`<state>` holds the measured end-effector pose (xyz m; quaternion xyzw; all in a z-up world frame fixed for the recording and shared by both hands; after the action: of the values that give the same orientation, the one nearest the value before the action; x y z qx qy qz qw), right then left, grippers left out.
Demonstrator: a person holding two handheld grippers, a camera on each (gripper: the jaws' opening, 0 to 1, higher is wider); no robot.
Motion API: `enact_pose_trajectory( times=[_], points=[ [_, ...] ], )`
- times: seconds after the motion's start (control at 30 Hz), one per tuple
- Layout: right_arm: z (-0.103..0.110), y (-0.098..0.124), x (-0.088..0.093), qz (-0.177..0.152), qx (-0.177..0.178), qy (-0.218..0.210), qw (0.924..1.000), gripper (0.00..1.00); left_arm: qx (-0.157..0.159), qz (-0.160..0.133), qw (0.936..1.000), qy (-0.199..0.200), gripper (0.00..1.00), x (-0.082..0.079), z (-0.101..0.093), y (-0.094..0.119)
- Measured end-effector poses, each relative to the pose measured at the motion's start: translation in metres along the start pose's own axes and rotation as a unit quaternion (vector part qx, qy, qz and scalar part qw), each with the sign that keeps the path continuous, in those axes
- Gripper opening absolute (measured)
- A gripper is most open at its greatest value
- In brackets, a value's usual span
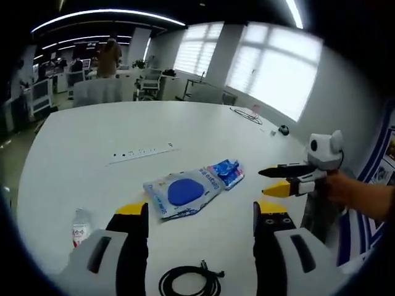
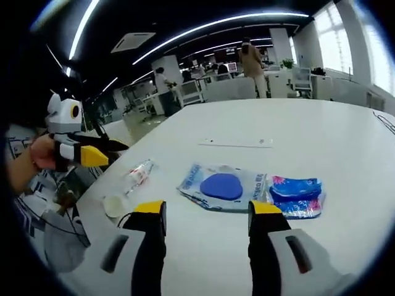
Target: Arrange the tabletop items into an orderly group along one side of the table until the central work area is clear of visible clutter.
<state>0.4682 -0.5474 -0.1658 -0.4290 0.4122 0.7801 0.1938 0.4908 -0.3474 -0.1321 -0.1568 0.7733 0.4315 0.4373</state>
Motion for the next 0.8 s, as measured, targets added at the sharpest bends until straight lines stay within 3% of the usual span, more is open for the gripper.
enact_pose_trajectory(
  times=[0.47,0.8],
  points=[
    [0.051,-0.036,0.015,0.032,-0.062,0.025,0.9972,0.52,-0.047,0.002,0.9987,0.018,0.69,0.042,0.023,0.052],
    [0.086,-0.067,0.036,0.075,-0.103,0.052,0.9905,0.51,-0.070,0.014,0.9969,0.034,0.67,0.080,0.029,0.070]
  ],
)
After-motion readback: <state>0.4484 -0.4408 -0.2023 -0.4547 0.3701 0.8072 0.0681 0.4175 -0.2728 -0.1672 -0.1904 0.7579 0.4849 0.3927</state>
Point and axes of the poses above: the point that each gripper's makers call its tool centre point, and the gripper's own axes: y roughly backward along the fingers, z roughly to its left, x roughly out of its underside, the point moved 4 cm from there along y, roughly backward along the fingers, and after that the axes turned 5 degrees about -x, right-handed, at the moved point
